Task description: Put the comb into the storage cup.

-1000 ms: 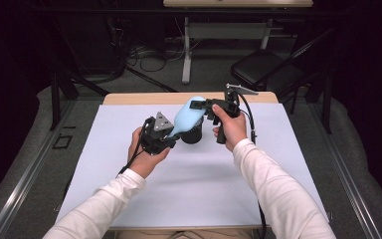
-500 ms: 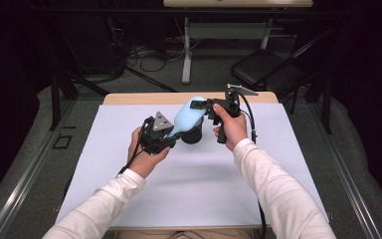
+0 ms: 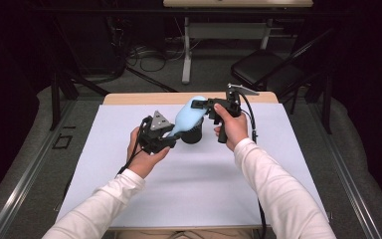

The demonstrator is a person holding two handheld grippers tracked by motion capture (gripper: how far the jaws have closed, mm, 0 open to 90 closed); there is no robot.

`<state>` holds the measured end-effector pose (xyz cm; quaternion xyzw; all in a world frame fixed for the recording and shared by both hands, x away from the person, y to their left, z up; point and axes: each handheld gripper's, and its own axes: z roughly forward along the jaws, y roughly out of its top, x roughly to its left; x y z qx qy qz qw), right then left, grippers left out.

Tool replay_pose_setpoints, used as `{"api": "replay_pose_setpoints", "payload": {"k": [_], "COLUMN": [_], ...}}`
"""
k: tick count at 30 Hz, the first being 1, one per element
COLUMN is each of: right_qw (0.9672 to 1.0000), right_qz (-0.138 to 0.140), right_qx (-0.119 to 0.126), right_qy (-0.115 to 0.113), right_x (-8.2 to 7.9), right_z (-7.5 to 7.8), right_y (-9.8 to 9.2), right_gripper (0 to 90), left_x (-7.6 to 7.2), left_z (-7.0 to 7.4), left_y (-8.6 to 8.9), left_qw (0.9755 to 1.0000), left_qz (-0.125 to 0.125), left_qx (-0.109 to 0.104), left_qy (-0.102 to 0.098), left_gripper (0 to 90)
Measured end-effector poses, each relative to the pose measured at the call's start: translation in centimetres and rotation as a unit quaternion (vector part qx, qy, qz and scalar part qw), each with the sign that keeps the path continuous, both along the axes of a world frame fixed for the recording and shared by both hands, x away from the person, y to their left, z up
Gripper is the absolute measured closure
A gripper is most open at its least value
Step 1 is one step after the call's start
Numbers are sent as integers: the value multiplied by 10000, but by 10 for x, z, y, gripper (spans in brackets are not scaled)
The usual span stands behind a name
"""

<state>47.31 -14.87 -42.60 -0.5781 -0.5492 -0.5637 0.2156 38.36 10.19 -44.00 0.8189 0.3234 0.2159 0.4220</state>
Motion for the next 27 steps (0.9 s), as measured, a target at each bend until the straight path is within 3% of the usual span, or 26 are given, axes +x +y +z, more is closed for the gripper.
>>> {"api": "replay_pose_setpoints", "payload": {"k": [7,14,27], "right_qw": [10000,10000,9997], "right_qz": [-13,-50,-80], "right_qx": [-2,-29,-129], "right_qy": [-35,-61,-195], "right_x": [0,0,0], "right_z": [0,2,12], "right_y": [-2,-5,-5], "right_gripper": [528,529,528], "left_x": [0,-3,-5], "left_z": [-2,-1,3], "left_y": [1,2,6], "left_qw": [9998,9999,9998], "left_qz": [-24,-6,9], "left_qx": [-91,-146,-185], "left_qy": [151,68,101], "left_gripper": [506,412,390]}}
